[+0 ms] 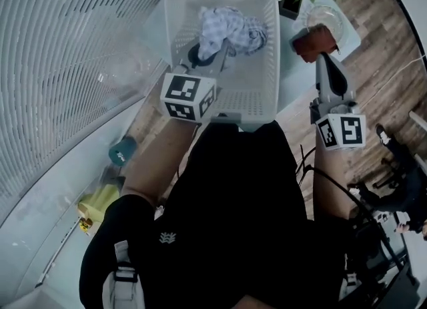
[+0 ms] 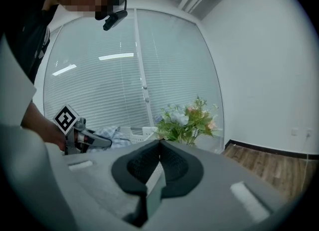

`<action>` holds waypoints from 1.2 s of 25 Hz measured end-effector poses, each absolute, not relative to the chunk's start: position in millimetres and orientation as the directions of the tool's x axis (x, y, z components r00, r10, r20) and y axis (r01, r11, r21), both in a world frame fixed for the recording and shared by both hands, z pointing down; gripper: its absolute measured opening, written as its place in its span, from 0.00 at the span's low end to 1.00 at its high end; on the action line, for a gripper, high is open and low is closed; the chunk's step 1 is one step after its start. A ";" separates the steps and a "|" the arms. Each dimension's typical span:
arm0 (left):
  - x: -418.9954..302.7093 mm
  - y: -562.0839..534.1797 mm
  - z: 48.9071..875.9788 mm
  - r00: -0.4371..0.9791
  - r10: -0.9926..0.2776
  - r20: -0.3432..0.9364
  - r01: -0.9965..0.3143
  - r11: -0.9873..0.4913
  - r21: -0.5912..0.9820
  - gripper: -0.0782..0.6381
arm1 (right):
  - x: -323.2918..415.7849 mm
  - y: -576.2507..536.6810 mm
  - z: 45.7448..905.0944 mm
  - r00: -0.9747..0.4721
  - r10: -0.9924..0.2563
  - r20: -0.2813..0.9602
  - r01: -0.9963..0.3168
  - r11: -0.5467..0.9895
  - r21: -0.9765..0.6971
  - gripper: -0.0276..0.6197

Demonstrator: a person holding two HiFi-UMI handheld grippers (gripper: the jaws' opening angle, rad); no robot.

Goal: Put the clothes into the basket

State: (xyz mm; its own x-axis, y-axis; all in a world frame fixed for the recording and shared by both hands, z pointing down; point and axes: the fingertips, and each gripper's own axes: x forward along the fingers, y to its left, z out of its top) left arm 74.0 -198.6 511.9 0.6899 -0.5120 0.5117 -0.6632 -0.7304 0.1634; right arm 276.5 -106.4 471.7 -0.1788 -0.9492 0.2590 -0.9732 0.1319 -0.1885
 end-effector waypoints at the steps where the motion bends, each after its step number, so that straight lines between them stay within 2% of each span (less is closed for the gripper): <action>1: 74.2 -198.0 514.8 0.686 -0.508 0.521 -0.664 -0.730 0.164 0.24 | 276.7 -106.8 472.9 -0.179 -0.949 0.259 -0.973 0.131 -0.190 0.05; 10: 75.9 -203.6 528.0 0.664 -0.515 0.542 -0.683 -0.713 0.159 0.25 | 277.7 -114.5 484.4 -0.184 -0.946 0.267 -0.968 0.128 -0.215 0.05; 18: 83.8 -202.4 524.5 0.689 -0.503 0.522 -0.659 -0.734 0.163 0.31 | 277.4 -119.7 473.9 -0.194 -0.951 0.240 -0.962 0.136 -0.237 0.05; 20: 83.4 -203.8 521.9 0.690 -0.509 0.514 -0.660 -0.734 0.159 0.36 | 275.7 -120.3 471.9 -0.197 -0.952 0.236 -0.962 0.141 -0.234 0.05; 25: 84.3 -198.2 523.0 0.699 -0.484 0.527 -0.647 -0.741 0.178 0.65 | 268.9 -117.5 464.2 -0.210 -0.951 0.227 -0.961 0.157 -0.229 0.05; 27: 84.0 -194.1 524.2 0.697 -0.470 0.542 -0.642 -0.746 0.179 0.69 | 267.2 -116.3 460.7 -0.209 -0.952 0.225 -0.961 0.158 -0.225 0.05; 30: 85.7 -185.9 528.2 0.687 -0.425 0.589 -0.621 -0.764 0.173 0.66 | 265.8 -115.1 454.0 -0.206 -0.954 0.216 -0.963 0.159 -0.216 0.05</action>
State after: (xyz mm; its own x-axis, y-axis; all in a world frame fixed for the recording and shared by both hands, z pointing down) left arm 85.7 -185.9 528.2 0.6873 -0.4252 0.5890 -0.6211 -0.7644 0.1729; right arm 265.8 -115.1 454.0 -0.2062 -0.9545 0.2156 -0.9634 0.1595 -0.2155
